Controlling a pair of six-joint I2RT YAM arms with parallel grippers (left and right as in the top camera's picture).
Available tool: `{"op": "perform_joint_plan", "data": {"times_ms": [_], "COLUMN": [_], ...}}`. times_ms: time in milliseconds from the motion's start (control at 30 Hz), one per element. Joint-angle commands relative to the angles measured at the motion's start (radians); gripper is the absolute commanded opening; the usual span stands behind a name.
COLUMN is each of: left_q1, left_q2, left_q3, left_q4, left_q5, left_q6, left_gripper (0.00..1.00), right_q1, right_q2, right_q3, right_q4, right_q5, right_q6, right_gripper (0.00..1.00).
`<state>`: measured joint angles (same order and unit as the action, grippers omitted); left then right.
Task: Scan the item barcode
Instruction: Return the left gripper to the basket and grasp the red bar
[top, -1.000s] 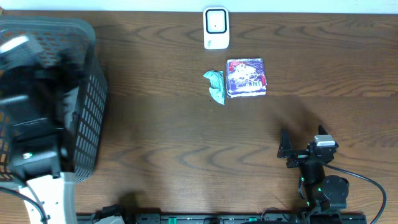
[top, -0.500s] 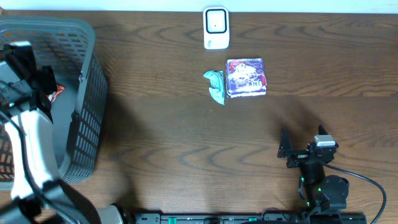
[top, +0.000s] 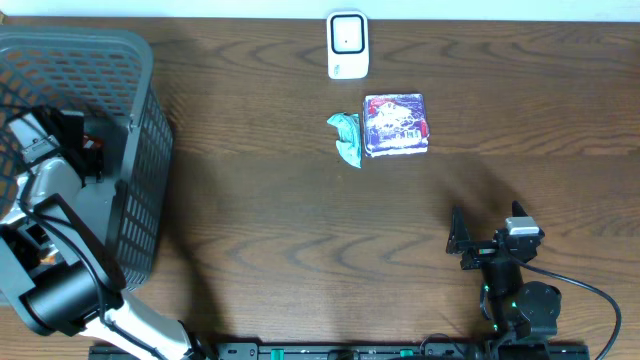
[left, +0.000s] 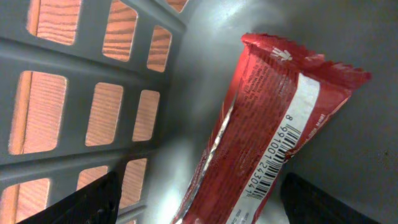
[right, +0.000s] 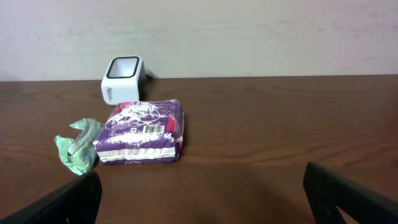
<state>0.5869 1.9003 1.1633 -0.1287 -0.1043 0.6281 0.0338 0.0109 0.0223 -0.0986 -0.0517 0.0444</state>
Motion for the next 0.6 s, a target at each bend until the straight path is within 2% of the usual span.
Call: {"op": "perform_joint_plan", "data": {"times_ms": [0, 33, 67, 133, 167, 233, 333, 433, 567], "left_q1": [0.031, 0.034, 0.035, 0.035, 0.035, 0.035, 0.034, 0.034, 0.034], "left_q2": [0.054, 0.066, 0.084, 0.115, 0.126, 0.15, 0.14, 0.043, -0.222], "left_q3": [-0.002, -0.003, -0.003, -0.003, -0.003, -0.003, -0.002, 0.0, 0.013], "left_q4": [-0.005, -0.008, -0.012, -0.021, -0.028, -0.058, -0.085, -0.087, -0.032], "left_q5": [0.063, 0.069, 0.071, 0.071, 0.071, 0.077, 0.132, 0.239, 0.397], "left_q6": [0.003, -0.003, -0.018, -0.062, -0.081, -0.135, -0.141, -0.245, -0.389], "left_gripper": [0.83, 0.83, 0.77, 0.57, 0.54, 0.38, 0.09, 0.07, 0.07], "right_q1": [-0.008, -0.008, -0.008, -0.008, -0.008, -0.008, -0.008, -0.008, -0.008], "right_q2": [-0.005, -0.005, -0.005, -0.005, -0.005, -0.005, -0.005, -0.005, -0.005], "right_q3": [-0.005, -0.005, -0.005, -0.005, -0.005, -0.005, -0.005, -0.005, -0.005], "right_q4": [0.001, 0.001, 0.001, 0.001, 0.001, 0.001, 0.001, 0.001, 0.001], "right_q5": [0.004, 0.004, 0.004, 0.004, 0.004, 0.004, 0.004, 0.004, 0.004], "right_q6": [0.003, 0.003, 0.003, 0.003, 0.003, 0.003, 0.003, 0.003, 0.003], "right_gripper": [0.99, 0.99, 0.99, 0.99, 0.99, 0.99, 0.99, 0.99, 0.99]}}
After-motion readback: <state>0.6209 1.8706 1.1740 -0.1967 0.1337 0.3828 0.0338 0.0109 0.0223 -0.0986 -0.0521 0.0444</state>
